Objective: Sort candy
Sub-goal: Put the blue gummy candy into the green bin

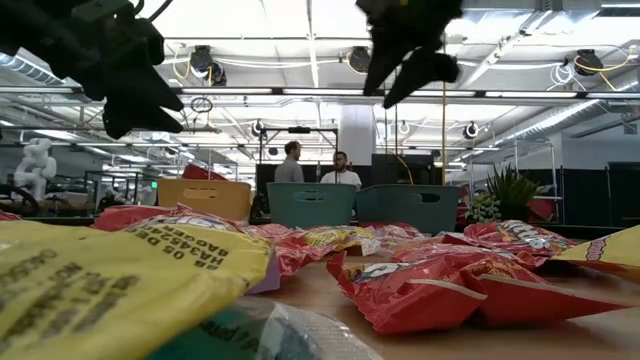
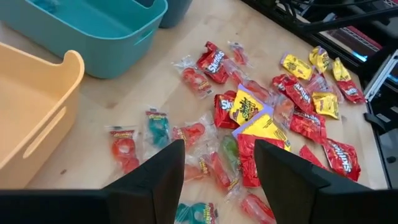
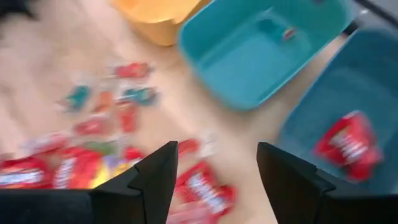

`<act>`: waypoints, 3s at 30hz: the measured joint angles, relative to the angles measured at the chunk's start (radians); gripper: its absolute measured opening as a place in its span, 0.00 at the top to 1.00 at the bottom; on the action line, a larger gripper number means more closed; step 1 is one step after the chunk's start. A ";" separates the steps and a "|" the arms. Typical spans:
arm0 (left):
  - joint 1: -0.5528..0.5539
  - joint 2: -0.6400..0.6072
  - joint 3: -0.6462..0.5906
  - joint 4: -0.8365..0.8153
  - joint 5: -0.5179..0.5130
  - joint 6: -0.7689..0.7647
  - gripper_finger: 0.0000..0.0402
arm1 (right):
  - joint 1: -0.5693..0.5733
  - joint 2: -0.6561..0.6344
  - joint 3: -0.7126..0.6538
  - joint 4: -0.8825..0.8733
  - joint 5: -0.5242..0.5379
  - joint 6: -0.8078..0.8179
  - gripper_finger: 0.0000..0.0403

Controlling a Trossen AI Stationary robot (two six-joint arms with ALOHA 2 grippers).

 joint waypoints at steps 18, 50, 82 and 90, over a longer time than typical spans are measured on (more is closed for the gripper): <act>-0.003 0.004 0.000 0.001 0.106 0.431 0.49 | 0.352 -0.190 -0.331 -0.048 0.128 0.393 0.50; -0.061 0.749 0.226 -0.148 0.078 0.370 0.53 | 0.530 -0.186 -0.389 -0.106 0.038 0.165 0.50; 0.294 0.775 0.867 -0.506 -0.031 0.515 0.99 | 0.598 -0.186 -0.388 -0.221 0.197 0.445 0.50; 0.557 0.828 0.878 -0.130 0.130 0.695 0.96 | 0.580 -0.186 -0.388 -0.234 0.224 0.659 0.50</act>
